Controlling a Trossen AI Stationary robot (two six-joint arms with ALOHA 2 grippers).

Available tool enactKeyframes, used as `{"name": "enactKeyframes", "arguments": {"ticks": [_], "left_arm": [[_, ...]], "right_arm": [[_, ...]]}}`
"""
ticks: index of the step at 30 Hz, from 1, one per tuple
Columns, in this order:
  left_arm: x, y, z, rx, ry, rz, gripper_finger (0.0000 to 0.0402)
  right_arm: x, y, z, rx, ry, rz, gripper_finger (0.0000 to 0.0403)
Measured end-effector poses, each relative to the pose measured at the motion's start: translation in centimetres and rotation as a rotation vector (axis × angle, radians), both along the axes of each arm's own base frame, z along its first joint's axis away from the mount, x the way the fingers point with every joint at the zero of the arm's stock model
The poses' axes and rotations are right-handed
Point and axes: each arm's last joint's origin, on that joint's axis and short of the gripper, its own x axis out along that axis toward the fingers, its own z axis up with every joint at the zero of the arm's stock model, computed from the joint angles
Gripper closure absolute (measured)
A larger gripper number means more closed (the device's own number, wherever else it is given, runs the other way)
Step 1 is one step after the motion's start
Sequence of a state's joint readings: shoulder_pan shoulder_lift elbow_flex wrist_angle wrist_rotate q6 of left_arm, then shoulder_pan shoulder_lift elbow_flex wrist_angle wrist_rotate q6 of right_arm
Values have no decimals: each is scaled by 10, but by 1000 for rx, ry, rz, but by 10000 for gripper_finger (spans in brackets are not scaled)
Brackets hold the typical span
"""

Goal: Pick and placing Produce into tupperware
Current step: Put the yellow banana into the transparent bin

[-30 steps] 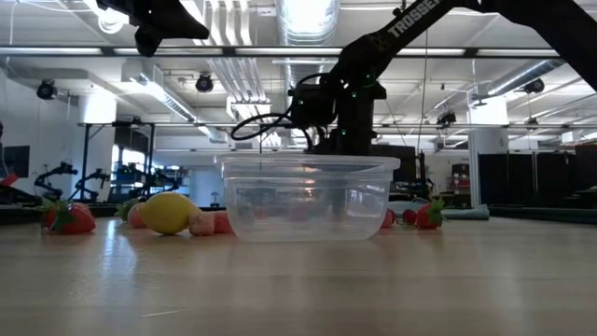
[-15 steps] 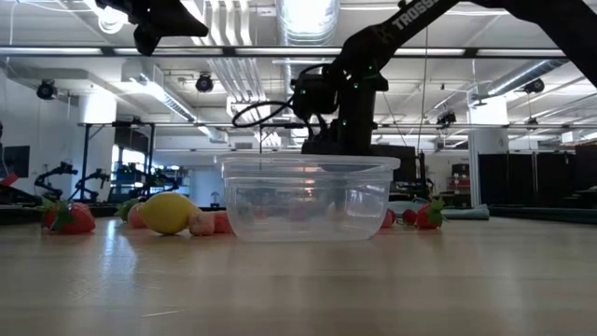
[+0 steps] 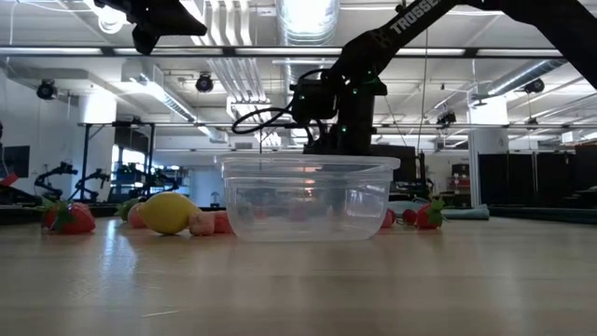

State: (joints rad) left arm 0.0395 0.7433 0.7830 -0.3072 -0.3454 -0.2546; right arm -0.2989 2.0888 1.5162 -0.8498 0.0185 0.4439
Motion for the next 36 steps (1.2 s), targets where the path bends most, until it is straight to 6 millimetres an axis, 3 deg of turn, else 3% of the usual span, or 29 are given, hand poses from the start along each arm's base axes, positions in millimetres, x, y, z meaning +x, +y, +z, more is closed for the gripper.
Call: {"name": "enactKeyframes", "arguments": {"ticks": [9,16,27,31,36], "left_arm": [[-2,0,-3,1,34,7,402],[-6,1,0,17,16,36,402],[-12,1,3,24,-6,55,402],[-12,1,3,24,-7,56,402],[-11,1,3,21,-6,57,402]], "right_arm": [[0,0,-1,-14,6,20,225],[-1,0,1,-16,7,41,228],[-17,7,57,-47,-80,85,254],[-14,6,47,-46,-65,93,252],[-9,9,28,-21,-9,69,214]]}}
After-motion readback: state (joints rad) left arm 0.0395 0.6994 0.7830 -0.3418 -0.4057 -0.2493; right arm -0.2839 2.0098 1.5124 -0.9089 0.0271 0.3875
